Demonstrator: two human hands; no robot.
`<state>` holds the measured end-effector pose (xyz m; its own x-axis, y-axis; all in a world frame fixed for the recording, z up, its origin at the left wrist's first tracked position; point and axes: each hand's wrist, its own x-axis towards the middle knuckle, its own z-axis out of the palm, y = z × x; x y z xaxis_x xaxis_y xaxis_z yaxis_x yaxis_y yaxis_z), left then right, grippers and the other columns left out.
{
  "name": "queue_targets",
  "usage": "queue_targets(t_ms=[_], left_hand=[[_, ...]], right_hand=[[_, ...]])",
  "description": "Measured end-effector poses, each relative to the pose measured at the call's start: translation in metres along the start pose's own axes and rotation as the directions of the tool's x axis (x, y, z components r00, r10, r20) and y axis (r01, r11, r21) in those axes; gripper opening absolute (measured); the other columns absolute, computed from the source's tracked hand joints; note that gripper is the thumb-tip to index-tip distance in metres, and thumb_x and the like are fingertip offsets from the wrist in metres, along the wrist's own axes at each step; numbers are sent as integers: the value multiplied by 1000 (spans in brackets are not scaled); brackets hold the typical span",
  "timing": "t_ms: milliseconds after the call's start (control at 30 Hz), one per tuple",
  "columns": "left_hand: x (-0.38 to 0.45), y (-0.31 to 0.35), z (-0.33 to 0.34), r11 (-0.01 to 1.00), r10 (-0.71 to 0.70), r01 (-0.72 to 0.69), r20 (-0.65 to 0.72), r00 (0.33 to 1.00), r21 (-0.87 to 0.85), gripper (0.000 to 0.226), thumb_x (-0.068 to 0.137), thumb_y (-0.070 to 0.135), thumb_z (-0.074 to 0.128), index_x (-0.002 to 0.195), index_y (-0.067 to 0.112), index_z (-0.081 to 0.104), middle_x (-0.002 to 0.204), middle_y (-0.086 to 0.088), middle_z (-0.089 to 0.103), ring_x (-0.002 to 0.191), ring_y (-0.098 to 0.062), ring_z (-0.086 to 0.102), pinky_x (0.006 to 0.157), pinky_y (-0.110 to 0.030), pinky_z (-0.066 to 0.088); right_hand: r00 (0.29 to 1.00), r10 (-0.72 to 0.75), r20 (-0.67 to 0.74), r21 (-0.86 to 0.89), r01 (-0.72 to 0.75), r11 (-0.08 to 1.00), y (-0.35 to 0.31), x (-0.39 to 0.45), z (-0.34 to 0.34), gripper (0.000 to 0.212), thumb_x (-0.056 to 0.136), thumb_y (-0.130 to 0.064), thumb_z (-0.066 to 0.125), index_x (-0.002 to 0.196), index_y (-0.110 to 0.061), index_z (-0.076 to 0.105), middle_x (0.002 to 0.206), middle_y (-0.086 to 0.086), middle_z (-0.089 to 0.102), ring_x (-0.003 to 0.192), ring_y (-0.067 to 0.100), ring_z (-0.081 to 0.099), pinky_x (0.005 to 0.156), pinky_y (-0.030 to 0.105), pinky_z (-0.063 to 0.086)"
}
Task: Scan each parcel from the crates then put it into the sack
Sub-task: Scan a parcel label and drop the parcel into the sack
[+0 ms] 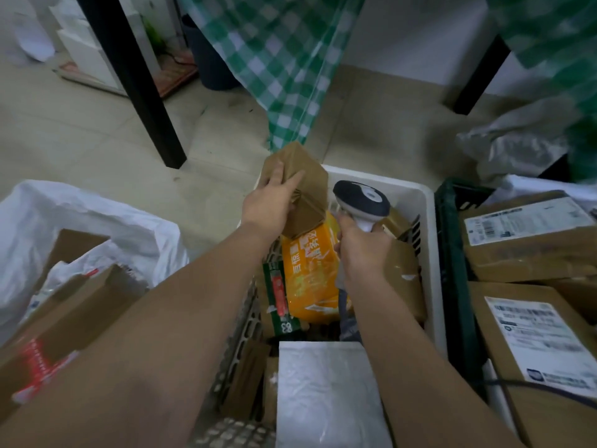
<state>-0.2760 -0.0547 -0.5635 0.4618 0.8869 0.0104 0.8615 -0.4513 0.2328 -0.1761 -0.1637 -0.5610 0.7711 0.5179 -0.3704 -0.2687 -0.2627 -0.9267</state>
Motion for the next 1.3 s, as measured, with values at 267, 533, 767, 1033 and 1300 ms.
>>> queue_targets(t_ms=[267,533,767,1033,1300], left_hand=[[-65,-4,-51,868,-155,126,-22,988,-481,65,90,30,65,147,32,35,148,2,44,127,-23,49,96,-32,41],[-192,-11,-131,535,-220,290,200,955,-794,66,86,22,71,143,20,40,123,4,56,108,-17,58,85,-28,49],[-270,-7,-172,272,-427,366,229,875,-890,52,93,59,43,124,18,39,118,1,51,92,-11,49,75,-26,37],[-292,-33,-158,262,-215,300,248,945,-917,69,82,61,60,144,36,40,137,12,51,125,-12,48,100,-31,36],[-289,-58,-150,294,-244,300,232,942,-908,45,85,30,71,122,43,49,132,-2,44,108,-14,55,85,-33,53]], right_hand=[[998,49,41,64,-52,997,-21,-49,-27,14,82,-18,71,80,-10,60,66,5,59,51,13,53,56,29,45],[978,-56,200,-22,61,998,-56,-180,-71,36,82,-12,74,114,-11,58,103,4,64,93,20,60,84,36,51],[987,-129,93,-33,133,991,-72,-247,-66,18,84,-25,72,87,-22,54,89,-2,63,96,25,61,80,33,46],[985,-149,86,-64,155,986,-61,-252,-59,20,84,-31,72,94,-25,55,102,-1,65,100,21,60,90,34,47],[984,-134,115,-75,143,987,-49,-237,-42,25,79,-33,77,74,-30,52,84,-7,64,91,21,63,88,41,52]])
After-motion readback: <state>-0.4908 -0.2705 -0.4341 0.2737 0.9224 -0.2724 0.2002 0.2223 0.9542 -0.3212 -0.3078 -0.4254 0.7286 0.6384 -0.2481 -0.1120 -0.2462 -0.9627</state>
